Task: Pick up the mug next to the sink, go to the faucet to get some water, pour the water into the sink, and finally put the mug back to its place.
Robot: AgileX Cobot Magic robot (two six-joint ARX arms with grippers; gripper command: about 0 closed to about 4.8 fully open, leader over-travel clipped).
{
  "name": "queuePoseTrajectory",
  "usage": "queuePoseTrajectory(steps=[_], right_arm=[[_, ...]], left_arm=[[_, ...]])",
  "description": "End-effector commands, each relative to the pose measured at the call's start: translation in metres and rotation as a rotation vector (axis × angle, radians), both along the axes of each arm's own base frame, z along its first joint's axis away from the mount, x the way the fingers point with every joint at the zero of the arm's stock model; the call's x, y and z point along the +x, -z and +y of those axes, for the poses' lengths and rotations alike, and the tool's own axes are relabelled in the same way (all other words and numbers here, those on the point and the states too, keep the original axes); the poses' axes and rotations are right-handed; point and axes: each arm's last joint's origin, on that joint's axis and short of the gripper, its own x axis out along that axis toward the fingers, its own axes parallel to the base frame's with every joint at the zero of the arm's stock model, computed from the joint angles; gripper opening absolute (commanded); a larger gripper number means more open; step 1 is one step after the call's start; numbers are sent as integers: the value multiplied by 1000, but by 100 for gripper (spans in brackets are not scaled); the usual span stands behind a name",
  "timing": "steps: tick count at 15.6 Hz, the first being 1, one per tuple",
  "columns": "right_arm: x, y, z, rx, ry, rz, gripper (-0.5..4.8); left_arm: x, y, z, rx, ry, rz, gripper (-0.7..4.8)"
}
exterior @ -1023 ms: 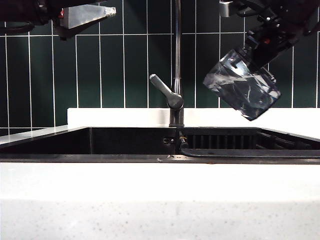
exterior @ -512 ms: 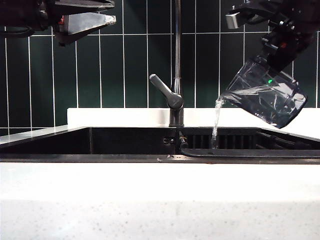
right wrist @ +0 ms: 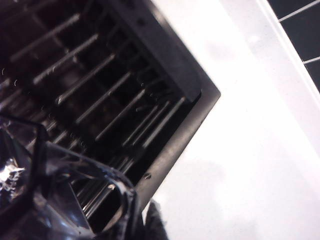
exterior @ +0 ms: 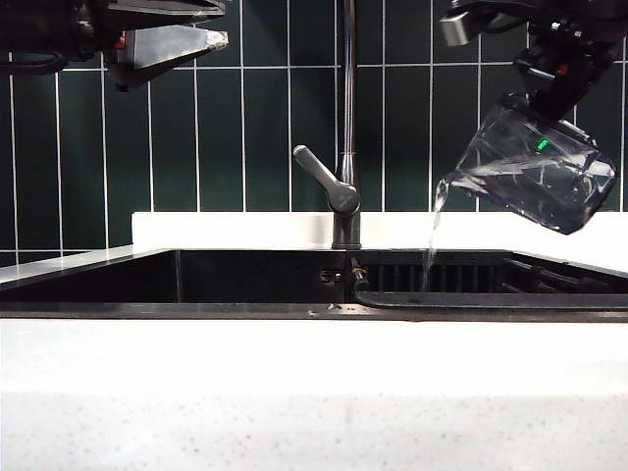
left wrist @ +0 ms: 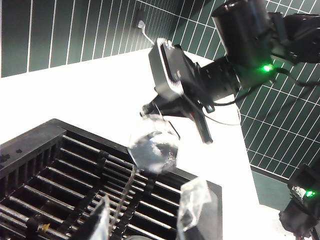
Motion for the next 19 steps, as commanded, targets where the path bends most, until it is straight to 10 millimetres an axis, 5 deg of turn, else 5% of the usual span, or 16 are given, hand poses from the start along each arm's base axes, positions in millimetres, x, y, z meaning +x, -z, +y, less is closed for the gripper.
queuePoseTrajectory(steps=[1,19], right_arm=[[-2,-6,4,-24,-8,-32,-2],[-12,-19,26,-424,-160,-103,-2]], left_arm=[[0,-1,0,1,2,-5,175],[0,5,-1,12,-3,62,175]])
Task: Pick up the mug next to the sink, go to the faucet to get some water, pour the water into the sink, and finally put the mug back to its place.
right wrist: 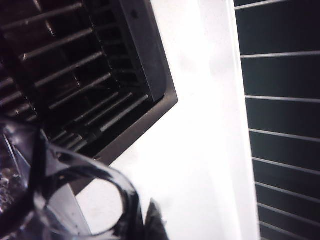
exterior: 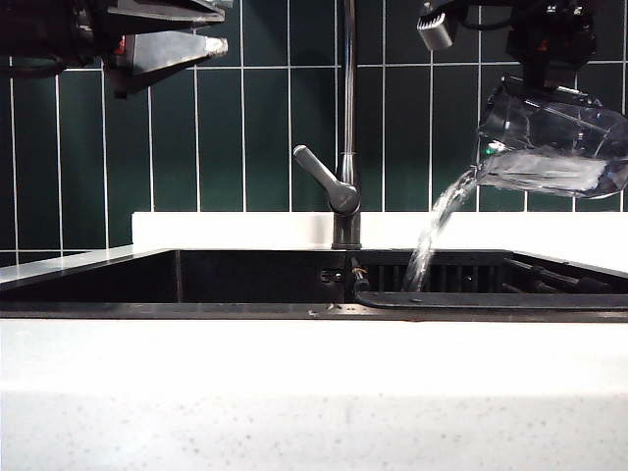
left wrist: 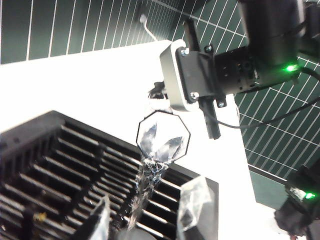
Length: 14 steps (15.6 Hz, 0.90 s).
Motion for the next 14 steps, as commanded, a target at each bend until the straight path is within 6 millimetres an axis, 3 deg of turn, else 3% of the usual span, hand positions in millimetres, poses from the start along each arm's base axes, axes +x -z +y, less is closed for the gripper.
queuePoseTrajectory(steps=[1,7,14], right_arm=[[-1,-6,2,-51,-25,-30,-2],[-4,-6,10,-186,-91,-34,-2],[-4,-2,43,-327,-139,-128,-2]], left_arm=[[0,2,-1,6,-10,27,175],[-1,3,-3,9,-3,50,175],[-2,4,-5,12,5,62,175]])
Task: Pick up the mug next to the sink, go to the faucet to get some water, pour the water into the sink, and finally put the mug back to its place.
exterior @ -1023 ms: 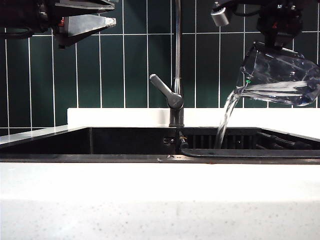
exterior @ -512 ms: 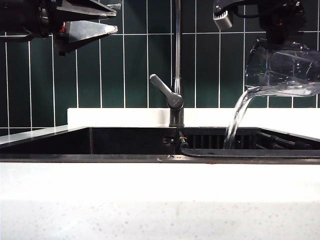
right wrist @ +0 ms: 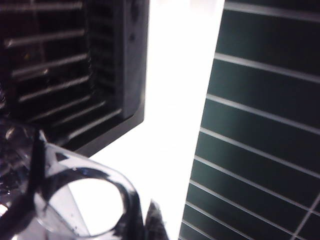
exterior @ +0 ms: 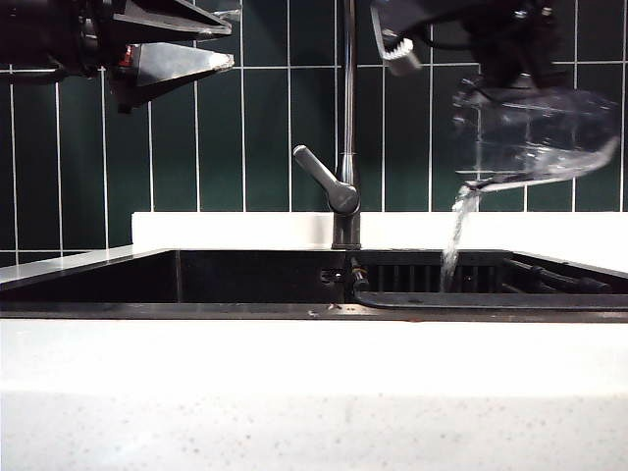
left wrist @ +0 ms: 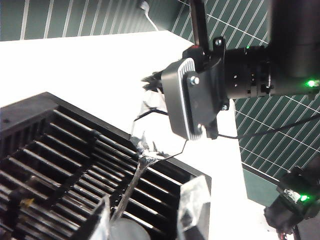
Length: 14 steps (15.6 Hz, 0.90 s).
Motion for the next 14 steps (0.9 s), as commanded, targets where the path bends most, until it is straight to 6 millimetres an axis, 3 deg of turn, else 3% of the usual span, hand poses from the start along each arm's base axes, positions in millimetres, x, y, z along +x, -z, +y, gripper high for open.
queuePoseTrajectory(steps=[1,11,13,14], right_arm=[[3,-9,5,-26,15,-93,-2],[5,-14,6,-55,21,-139,-2],[5,-16,6,16,45,-164,-2],[6,-18,6,173,109,-200,-2]], left_arm=[[0,-1,0,-2,-2,-7,175],[0,-1,0,-1,-10,-6,175],[0,-1,0,-1,-10,-7,175],[0,-1,0,-1,-14,-7,175]])
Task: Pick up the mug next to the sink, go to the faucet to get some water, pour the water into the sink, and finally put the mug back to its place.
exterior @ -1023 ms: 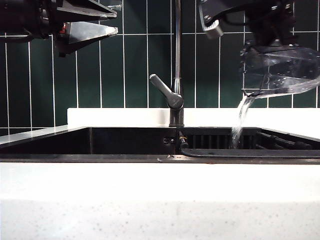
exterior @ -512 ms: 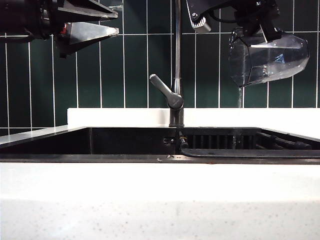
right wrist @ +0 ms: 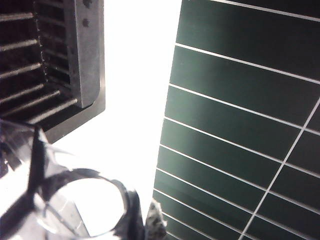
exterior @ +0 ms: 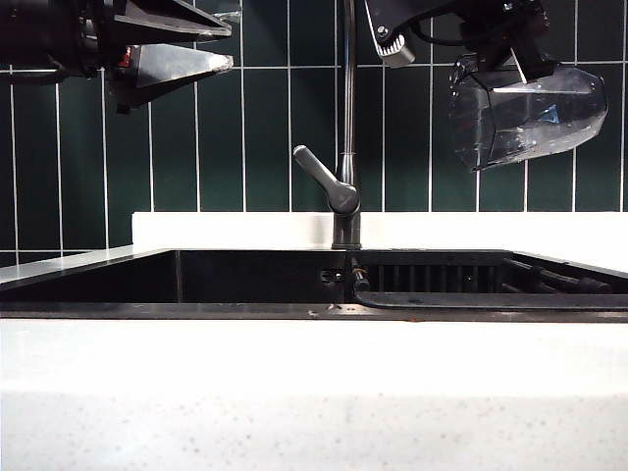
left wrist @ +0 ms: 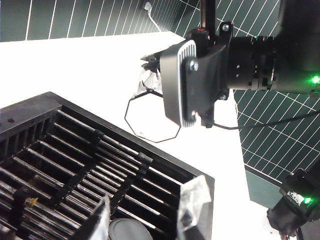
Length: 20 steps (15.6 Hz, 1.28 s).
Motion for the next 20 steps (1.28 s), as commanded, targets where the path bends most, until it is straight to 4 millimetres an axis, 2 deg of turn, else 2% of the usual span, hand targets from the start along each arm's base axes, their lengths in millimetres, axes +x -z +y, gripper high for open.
queuePoseTrajectory(steps=[1,4,8,10,12,15,17,20], right_arm=[[1,-11,1,375,113,-111,-2],[2,-11,2,667,197,-148,-2],[6,-10,-7,1036,328,-164,-2],[3,-14,-16,1131,343,-184,-2],[-11,-19,-39,1222,318,-249,-2],[-23,-17,-71,1378,310,-299,-2],[-27,-4,-94,1509,299,-349,-2],[-25,20,-121,1612,283,-380,-2]], left_arm=[[0,-1,0,-1,-17,-8,175],[1,-2,0,-1,-37,-10,174],[0,-3,0,-2,-43,-22,167],[-4,-10,2,-1,-72,-82,111],[-14,-29,6,-12,-205,-173,111],[-21,-41,9,-27,-309,-228,111],[-21,-40,2,-13,-391,-252,111],[-28,-38,-21,20,-333,-309,111]])
